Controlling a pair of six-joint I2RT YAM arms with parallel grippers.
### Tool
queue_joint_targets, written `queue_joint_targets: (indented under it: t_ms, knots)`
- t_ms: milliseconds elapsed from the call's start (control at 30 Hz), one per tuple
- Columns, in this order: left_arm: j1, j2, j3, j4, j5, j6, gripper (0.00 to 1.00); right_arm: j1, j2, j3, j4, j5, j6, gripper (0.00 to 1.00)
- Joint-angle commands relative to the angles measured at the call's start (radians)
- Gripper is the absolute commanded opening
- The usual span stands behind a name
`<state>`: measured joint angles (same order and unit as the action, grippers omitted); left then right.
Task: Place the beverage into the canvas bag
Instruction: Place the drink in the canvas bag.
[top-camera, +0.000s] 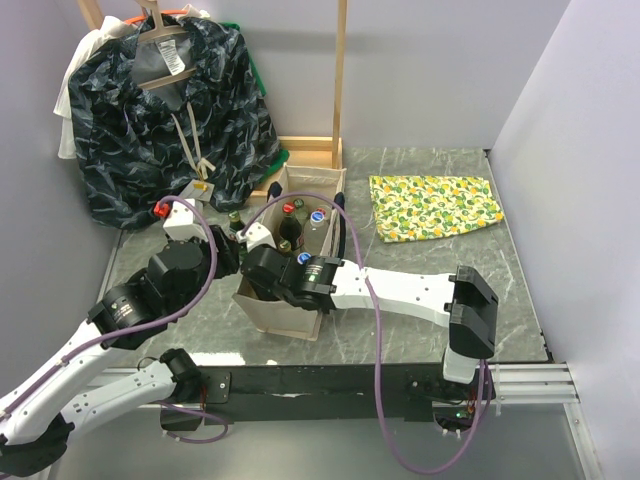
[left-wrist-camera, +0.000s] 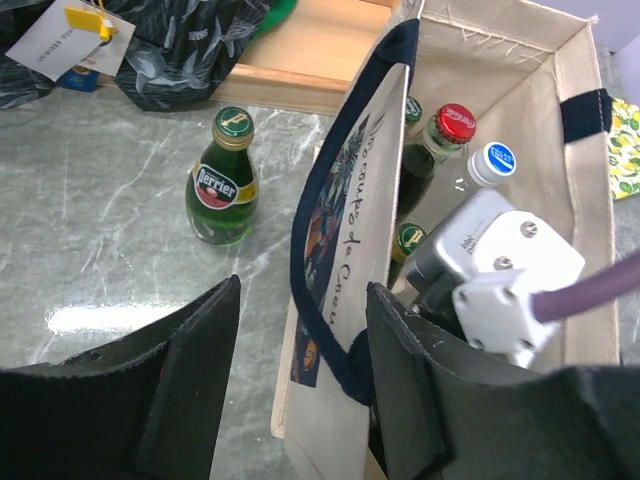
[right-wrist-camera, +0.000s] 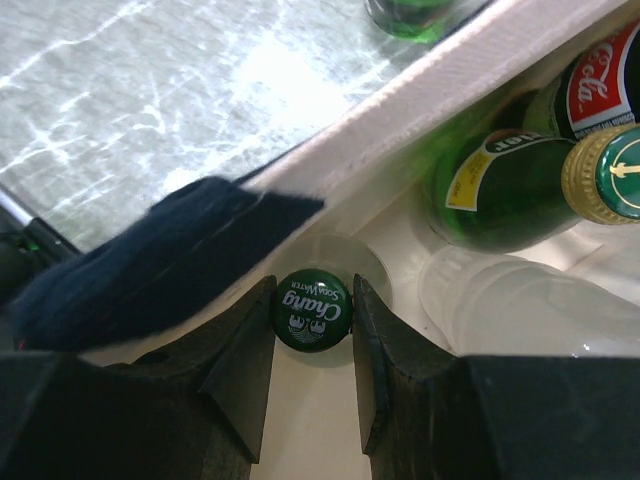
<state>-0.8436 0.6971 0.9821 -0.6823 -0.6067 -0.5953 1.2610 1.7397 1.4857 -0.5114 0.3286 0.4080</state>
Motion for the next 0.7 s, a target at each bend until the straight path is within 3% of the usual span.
queue_joint_targets:
  t_ms: [0, 367, 567, 667]
  knots:
    - [0.000, 0.002, 0.006, 0.033, -0.016, 0.005, 0.59, 0.005, 0.008, 0.041, 0.047, -0.048, 0.057, 0.00]
    - [0.000, 0.010, 0.001, 0.041, -0.022, 0.009, 0.61, 0.001, 0.017, 0.047, 0.014, -0.028, 0.074, 0.00]
    - [0.000, 0.008, -0.002, 0.041, -0.022, 0.009, 0.62, 0.001, 0.011, 0.041, 0.014, -0.039, 0.072, 0.32]
    - [0.000, 0.012, -0.005, 0.043, -0.022, 0.009, 0.62, 0.001, 0.006, 0.036, 0.016, -0.040, 0.072, 0.40]
